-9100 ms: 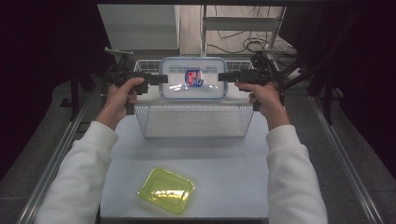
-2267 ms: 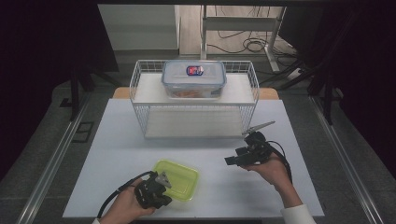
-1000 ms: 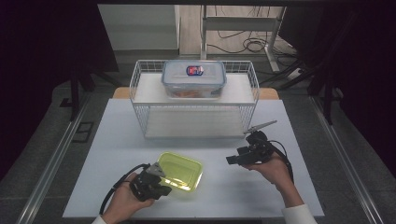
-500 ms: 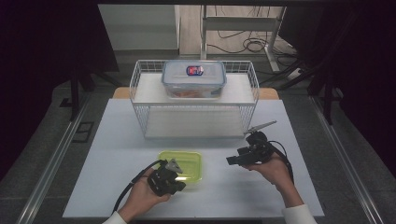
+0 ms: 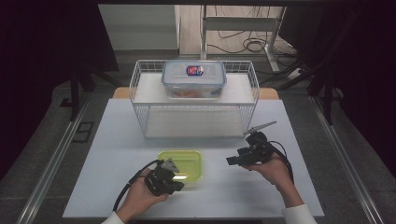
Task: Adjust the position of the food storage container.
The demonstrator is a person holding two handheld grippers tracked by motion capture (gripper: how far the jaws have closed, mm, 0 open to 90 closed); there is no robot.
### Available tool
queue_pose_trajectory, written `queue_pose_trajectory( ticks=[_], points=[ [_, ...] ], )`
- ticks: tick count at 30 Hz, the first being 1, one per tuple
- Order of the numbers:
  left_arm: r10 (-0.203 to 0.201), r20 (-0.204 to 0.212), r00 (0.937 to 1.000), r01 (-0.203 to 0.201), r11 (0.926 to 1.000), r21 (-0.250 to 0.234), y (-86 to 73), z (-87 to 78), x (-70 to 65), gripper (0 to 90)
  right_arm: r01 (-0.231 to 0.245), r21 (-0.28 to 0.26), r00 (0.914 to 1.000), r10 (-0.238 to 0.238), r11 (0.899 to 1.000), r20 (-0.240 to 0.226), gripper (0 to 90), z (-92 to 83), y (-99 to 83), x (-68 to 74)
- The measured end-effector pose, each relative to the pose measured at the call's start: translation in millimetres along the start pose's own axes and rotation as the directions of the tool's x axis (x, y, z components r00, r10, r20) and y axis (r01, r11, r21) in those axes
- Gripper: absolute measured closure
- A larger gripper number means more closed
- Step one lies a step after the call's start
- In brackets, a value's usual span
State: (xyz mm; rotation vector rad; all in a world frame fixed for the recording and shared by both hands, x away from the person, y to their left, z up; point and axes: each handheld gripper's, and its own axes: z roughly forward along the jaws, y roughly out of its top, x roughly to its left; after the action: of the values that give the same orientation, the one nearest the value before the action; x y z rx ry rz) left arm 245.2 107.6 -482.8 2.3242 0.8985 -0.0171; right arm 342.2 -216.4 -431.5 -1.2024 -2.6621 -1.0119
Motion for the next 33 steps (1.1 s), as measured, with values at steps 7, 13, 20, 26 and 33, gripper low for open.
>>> queue_pose_trajectory(
  ticks=[7,13,20,26,33],
  points=[
    [-0.111,-0.063,0.9919,0.105,0.9904,-0.090,-20.2,-42.5,34.3,89.9,-0.003,-0.014,1.0000,0.003,1.000,0.005,29.6,-3.7,-0.6,-0.8],
    [-0.178,-0.164,0.9704,0.166,0.9825,-0.085,-34.0,-51.7,62.9,90.0,0.004,-0.019,0.9999,-0.004,1.000,0.011,29.5,-3.7,1.0,0.8],
    [-0.203,-0.184,0.9618,0.203,0.9791,-0.021,-30.4,-27.6,79.9,90.0,0.003,-0.009,0.9999,-0.003,1.000,0.013,29.4,-0.5,0.4,0.4],
    [-0.184,-0.172,0.9678,0.186,0.9825,-0.003,-18.5,-16.9,77.2,90.0,0.010,-0.010,0.9999,-0.010,1.000,0.008,29.4,-1.6,1.0,1.7],
    [-0.187,-0.154,0.9702,0.190,0.9818,0.002,-9.8,-7.5,76.2,90.0,0.001,-0.007,0.9999,-0.001,1.000,0.011,29.4,-1.2,-0.2,0.1]
  ],
)
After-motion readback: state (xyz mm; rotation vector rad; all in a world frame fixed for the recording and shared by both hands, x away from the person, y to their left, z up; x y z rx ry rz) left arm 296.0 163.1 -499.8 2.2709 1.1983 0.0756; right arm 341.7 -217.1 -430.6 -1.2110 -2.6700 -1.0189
